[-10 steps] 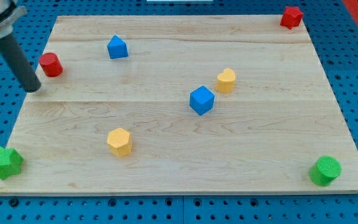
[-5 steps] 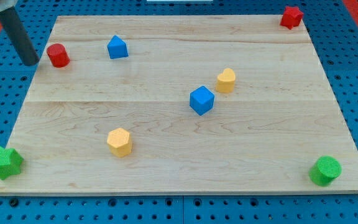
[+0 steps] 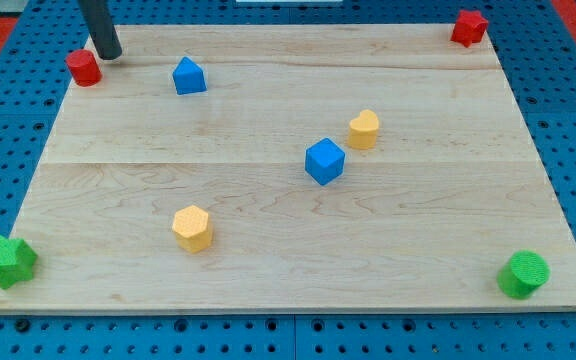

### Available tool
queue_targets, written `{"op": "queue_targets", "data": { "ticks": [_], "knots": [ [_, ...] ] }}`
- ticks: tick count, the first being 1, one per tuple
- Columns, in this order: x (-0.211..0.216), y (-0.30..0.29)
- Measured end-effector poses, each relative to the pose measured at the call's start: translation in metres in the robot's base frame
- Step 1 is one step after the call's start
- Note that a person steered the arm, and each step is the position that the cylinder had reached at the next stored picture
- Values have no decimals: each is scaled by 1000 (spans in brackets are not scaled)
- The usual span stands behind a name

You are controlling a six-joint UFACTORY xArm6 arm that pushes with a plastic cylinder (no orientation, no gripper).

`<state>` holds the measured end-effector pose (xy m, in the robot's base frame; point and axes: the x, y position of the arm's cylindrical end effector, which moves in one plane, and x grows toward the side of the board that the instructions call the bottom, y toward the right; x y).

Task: Move red circle to the top left

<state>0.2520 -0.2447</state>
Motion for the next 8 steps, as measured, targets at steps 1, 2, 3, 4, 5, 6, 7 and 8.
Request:
{"op": "queue_targets", "data": {
  "ticks": [1, 2, 3, 4, 5, 6, 7, 8],
  "knots": [
    [17, 12],
    [29, 19],
    [54, -8],
    [87, -12],
    [85, -40],
    [62, -53],
    [61, -50],
    [63, -46]
  ]
}}
